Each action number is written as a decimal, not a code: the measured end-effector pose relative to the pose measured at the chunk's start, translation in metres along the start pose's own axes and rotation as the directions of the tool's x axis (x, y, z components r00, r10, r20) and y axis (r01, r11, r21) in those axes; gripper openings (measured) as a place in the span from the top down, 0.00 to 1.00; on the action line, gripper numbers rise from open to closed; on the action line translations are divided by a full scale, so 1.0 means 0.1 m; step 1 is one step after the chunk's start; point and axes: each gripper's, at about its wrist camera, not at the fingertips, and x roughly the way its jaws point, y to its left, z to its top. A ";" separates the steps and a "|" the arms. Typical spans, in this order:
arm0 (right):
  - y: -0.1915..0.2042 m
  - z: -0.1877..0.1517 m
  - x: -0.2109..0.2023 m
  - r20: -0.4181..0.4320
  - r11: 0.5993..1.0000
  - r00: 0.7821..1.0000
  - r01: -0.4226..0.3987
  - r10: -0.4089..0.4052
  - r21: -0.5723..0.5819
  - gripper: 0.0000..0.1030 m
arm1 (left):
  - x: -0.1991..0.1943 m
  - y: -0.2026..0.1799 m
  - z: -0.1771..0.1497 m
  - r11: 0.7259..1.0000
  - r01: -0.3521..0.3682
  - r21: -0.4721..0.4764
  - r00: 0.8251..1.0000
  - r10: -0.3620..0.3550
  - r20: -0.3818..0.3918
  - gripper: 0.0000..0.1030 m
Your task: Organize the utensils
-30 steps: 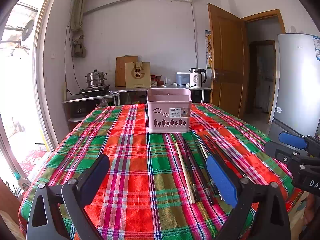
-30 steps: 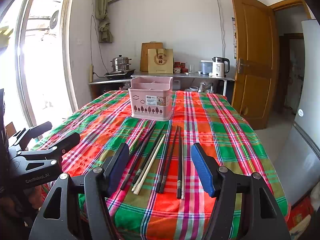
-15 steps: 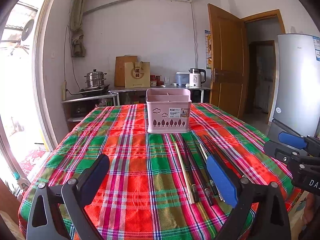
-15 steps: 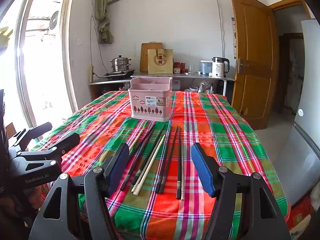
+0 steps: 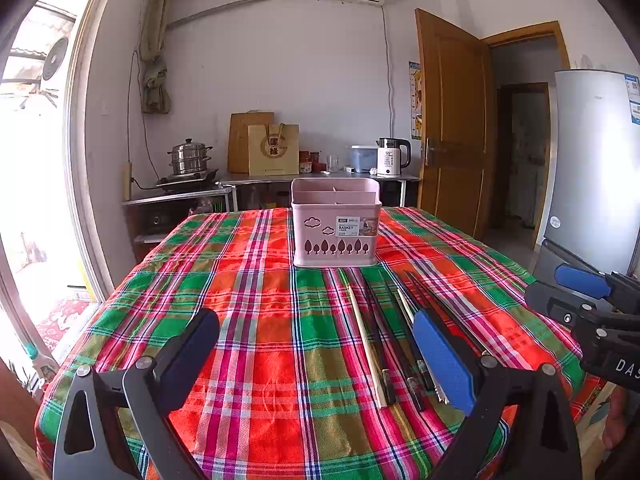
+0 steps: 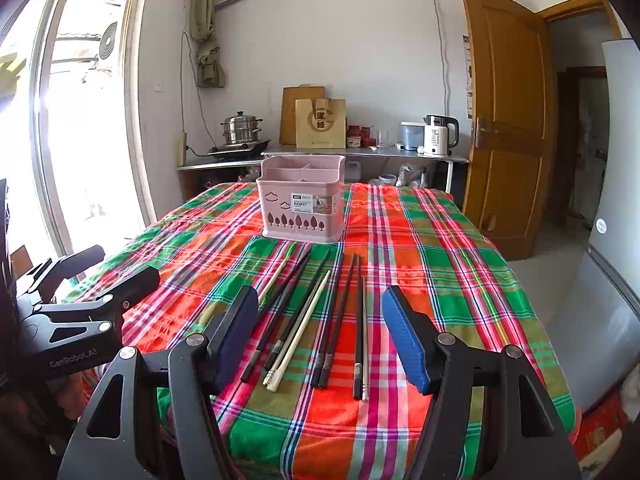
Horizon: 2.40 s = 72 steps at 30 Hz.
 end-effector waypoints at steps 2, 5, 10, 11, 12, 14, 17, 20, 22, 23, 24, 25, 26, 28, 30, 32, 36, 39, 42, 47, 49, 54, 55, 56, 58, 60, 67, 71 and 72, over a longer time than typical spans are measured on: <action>0.01 0.00 0.00 0.001 1.000 1.000 0.001 -0.001 -0.001 0.37 | 0.00 0.00 0.00 1.000 0.001 -0.001 1.000 -0.001 0.000 0.04; 0.01 0.01 0.00 -0.001 1.000 1.000 0.001 -0.001 0.001 0.37 | 0.00 0.00 0.00 1.000 0.000 -0.001 1.000 0.000 0.000 0.04; 0.02 0.01 0.00 0.000 1.000 1.000 0.003 -0.003 0.001 0.37 | 0.00 -0.01 -0.01 1.000 0.003 0.000 1.000 -0.003 -0.002 0.04; 0.02 0.01 0.00 0.001 1.000 1.000 0.003 -0.003 0.000 0.37 | -0.01 -0.01 -0.01 1.000 0.004 -0.001 1.000 -0.004 -0.002 0.04; 0.02 0.01 0.00 0.001 1.000 1.000 0.003 -0.003 -0.001 0.37 | -0.01 -0.02 -0.01 1.000 0.004 0.000 1.000 -0.004 -0.002 0.04; 0.03 0.01 0.00 0.001 1.000 1.000 0.003 -0.003 -0.001 0.37 | -0.01 -0.01 -0.01 1.000 0.005 -0.001 1.000 -0.005 -0.001 0.04; 0.03 0.02 0.00 0.001 1.000 1.000 0.004 -0.004 -0.001 0.37 | -0.02 -0.02 -0.01 1.000 0.006 -0.001 1.000 -0.006 -0.001 0.04; 0.03 0.02 0.00 0.001 1.000 1.000 0.004 -0.004 -0.001 0.37 | -0.02 -0.01 -0.02 1.000 0.007 -0.002 1.000 -0.007 0.000 0.04; 0.02 0.01 0.00 0.003 1.000 1.000 0.005 -0.005 -0.003 0.37 | -0.03 -0.02 -0.02 1.000 0.007 -0.002 1.000 -0.007 0.001 0.04; 0.02 0.01 0.00 0.002 1.000 1.000 0.005 -0.005 -0.002 0.37 | -0.03 -0.02 -0.02 1.000 0.007 -0.002 1.000 -0.007 0.001 0.04; 0.02 0.01 0.00 0.002 1.000 1.000 0.005 -0.005 -0.001 0.37 | -0.03 -0.02 -0.02 1.000 0.007 -0.002 1.000 -0.007 0.002 0.04; 0.02 0.01 0.00 0.002 1.000 1.000 0.005 -0.005 -0.001 0.37 | -0.04 -0.02 -0.01 1.000 0.008 -0.002 1.000 -0.008 0.002 0.04; 0.02 0.01 0.00 0.001 1.000 1.000 0.006 -0.006 -0.001 0.37 | -0.03 -0.03 -0.01 1.000 0.007 -0.002 1.000 -0.007 0.002 0.04; 0.02 0.00 0.00 0.002 1.000 1.000 0.005 -0.005 -0.001 0.37 | -0.03 -0.03 -0.01 1.000 0.007 -0.003 1.000 -0.007 0.002 0.04; 0.02 0.00 0.00 0.003 1.000 1.000 0.005 -0.005 -0.001 0.37 | -0.04 -0.03 -0.01 1.000 0.008 -0.004 1.000 -0.008 0.003 0.04; 0.02 0.00 0.00 0.003 1.000 1.000 0.006 -0.006 -0.002 0.37 | -0.04 -0.02 -0.02 1.000 0.008 -0.003 1.000 -0.008 0.002 0.04; 0.02 0.00 0.00 0.002 1.000 1.000 0.006 -0.006 0.000 0.37 | -0.04 -0.03 -0.02 1.000 0.007 -0.004 1.000 -0.007 0.002 0.04; 0.02 -0.01 0.01 0.001 1.000 1.000 0.004 -0.004 0.002 0.37 | -0.03 -0.01 -0.01 1.000 0.003 -0.006 1.000 -0.003 0.001 0.04; 0.01 -0.01 0.05 -0.008 1.000 1.000 0.003 -0.003 0.006 0.37 | 0.00 0.00 0.00 1.000 0.006 -0.007 1.000 -0.006 -0.006 0.04; -0.04 -0.01 0.16 -0.032 1.000 0.999 0.003 -0.003 0.007 0.37 | 0.16 0.04 0.00 1.000 0.027 -0.008 0.999 -0.027 -0.041 0.04; -0.05 0.00 0.23 -0.043 1.000 0.999 0.008 -0.008 0.001 0.37 | 0.25 0.05 0.00 0.999 0.038 -0.003 0.997 -0.038 -0.060 0.04; -0.11 0.03 0.43 -0.076 1.000 0.997 0.010 -0.011 -0.008 0.37 | 0.56 0.05 0.03 0.997 0.082 0.006 0.990 -0.081 -0.111 0.04; -0.12 0.04 0.48 -0.086 1.000 0.996 0.012 -0.012 -0.007 0.37 | 0.62 0.05 0.04 0.996 0.091 0.007 0.989 -0.089 -0.121 0.04; -0.14 0.04 0.53 -0.097 1.000 0.995 0.014 -0.014 -0.006 0.37 | 0.68 0.04 0.04 0.996 0.093 0.010 0.987 -0.091 -0.130 0.04; -0.18 0.06 0.63 -0.117 1.000 0.993 0.014 -0.015 -0.006 0.37 | 0.84 0.03 0.08 0.996 0.092 0.019 0.983 -0.087 -0.160 0.06; -0.21 0.08 0.74 -0.136 1.000 0.991 0.014 -0.015 -0.005 0.37 | 0.99 0.02 0.11 0.995 0.093 0.032 0.979 -0.086 -0.184 0.10; -0.35 0.16 1.16 -0.210 1.000 0.978 0.009 -0.008 0.004 0.47 | 1.64 0.03 0.16 0.990 0.142 0.003 0.934 -0.133 -0.333 0.19; -0.43 0.22 1.43 -0.256 1.000 0.967 -0.007 0.013 0.022 0.62 | 1.88 -0.03 0.14 0.983 0.182 0.004 0.907 -0.167 -0.386 0.31; -0.46 0.24 1.50 -0.269 1.000 0.963 -0.004 0.011 0.026 0.66 | 1.93 -0.04 0.16 0.982 0.189 0.009 0.905 -0.171 -0.389 0.33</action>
